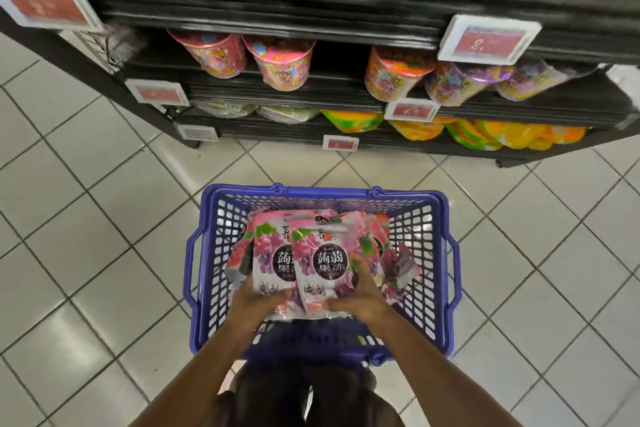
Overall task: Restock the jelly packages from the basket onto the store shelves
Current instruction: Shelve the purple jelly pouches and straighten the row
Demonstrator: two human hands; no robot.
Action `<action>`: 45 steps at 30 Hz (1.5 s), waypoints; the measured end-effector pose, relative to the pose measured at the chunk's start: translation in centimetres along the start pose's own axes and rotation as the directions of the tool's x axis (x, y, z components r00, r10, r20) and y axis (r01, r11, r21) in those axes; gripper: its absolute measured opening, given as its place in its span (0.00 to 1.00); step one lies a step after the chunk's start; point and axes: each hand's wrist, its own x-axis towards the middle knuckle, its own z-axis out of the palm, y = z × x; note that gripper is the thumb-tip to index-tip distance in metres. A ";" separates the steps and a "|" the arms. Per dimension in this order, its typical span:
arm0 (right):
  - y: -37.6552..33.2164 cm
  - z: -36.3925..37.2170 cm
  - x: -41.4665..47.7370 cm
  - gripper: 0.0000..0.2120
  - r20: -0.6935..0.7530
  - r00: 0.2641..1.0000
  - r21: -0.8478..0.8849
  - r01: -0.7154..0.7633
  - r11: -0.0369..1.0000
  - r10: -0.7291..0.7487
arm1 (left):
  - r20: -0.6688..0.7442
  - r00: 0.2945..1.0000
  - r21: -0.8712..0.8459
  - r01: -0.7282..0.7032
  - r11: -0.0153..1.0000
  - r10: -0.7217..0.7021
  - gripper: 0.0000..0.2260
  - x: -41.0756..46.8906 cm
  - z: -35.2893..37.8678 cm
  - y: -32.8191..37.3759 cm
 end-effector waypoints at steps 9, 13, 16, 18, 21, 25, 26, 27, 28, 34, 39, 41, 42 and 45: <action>-16.4 -2.2 -18.9 0.59 -0.081 0.965 0.133 0.260 0.956 -0.251 | 0.125 0.970 -0.010 -0.207 0.978 0.206 0.27 -17.1 -0.9 14.1; -25.2 -4.6 -29.0 0.37 -0.191 0.914 0.199 0.392 0.898 -0.357 | 0.173 0.899 -0.063 -0.398 0.915 0.402 0.21 -27.3 -0.4 23.4; -31.2 -5.8 -36.2 0.38 -0.240 0.863 0.240 0.497 0.834 -0.445 | 0.221 0.810 -0.118 -0.530 0.840 0.543 0.22 -35.0 -0.3 29.4; -34.7 -6.3 -40.5 0.38 -0.279 0.811 0.230 0.577 0.784 -0.515 | 0.240 0.751 -0.152 -0.596 0.788 0.615 0.24 -39.5 -0.5 32.8; -39.2 -6.7 -46.3 0.36 -0.341 0.731 0.205 0.672 0.712 -0.591 | 0.247 0.652 -0.175 -0.698 0.695 0.717 0.21 -45.0 -1.0 37.5; -43.7 -7.6 -53.0 0.35 -0.391 0.611 0.190 0.785 0.589 -0.688 | 0.249 0.518 -0.185 -0.804 0.565 0.818 0.19 -51.6 -1.0 42.8; -44.6 -7.7 -54.4 0.33 -0.402 0.580 0.175 0.808 0.563 -0.708 | 0.258 0.491 -0.192 -0.818 0.542 0.832 0.20 -53.0 -0.9 43.9; -45.3 -7.8 -55.7 0.32 -0.419 0.549 0.154 0.828 0.539 -0.723 | 0.261 0.466 -0.201 -0.830 0.520 0.845 0.21 -54.4 -0.8 44.8; -45.9 -7.9 -57.0 0.33 -0.440 0.516 0.131 0.846 0.516 -0.735 | 0.267 0.436 -0.215 -0.843 0.494 0.860 0.21 -55.6 -0.6 45.6; -49.3 -9.3 -62.8 0.36 -0.503 0.403 0.114 0.908 0.404 -0.765 | 0.298 0.283 -0.302 -0.878 0.371 0.912 0.24 -61.8 0.5 49.3; -50.9 -11.5 -65.4 0.27 -0.489 0.355 0.125 0.933 0.338 -0.797 | 0.353 0.191 -0.359 -0.877 0.321 0.916 0.28 -64.7 1.8 51.5; -51.5 -12.9 -66.0 0.25 -0.499 0.339 0.142 0.940 0.310 -0.797 | 0.355 0.160 -0.370 -0.880 0.296 0.921 0.26 -65.1 2.7 52.4; -51.9 -13.6 -66.3 0.25 -0.514 0.324 0.144 0.945 0.293 -0.794 | 0.347 0.149 -0.375 -0.883 0.282 0.926 0.26 -65.4 3.3 52.9; -53.4 -16.2 -67.6 0.28 -0.544 0.270 0.142 0.963 0.230 -0.795 | 0.308 0.127 -0.383 -0.891 0.245 0.943 0.26 -66.8 5.6 54.5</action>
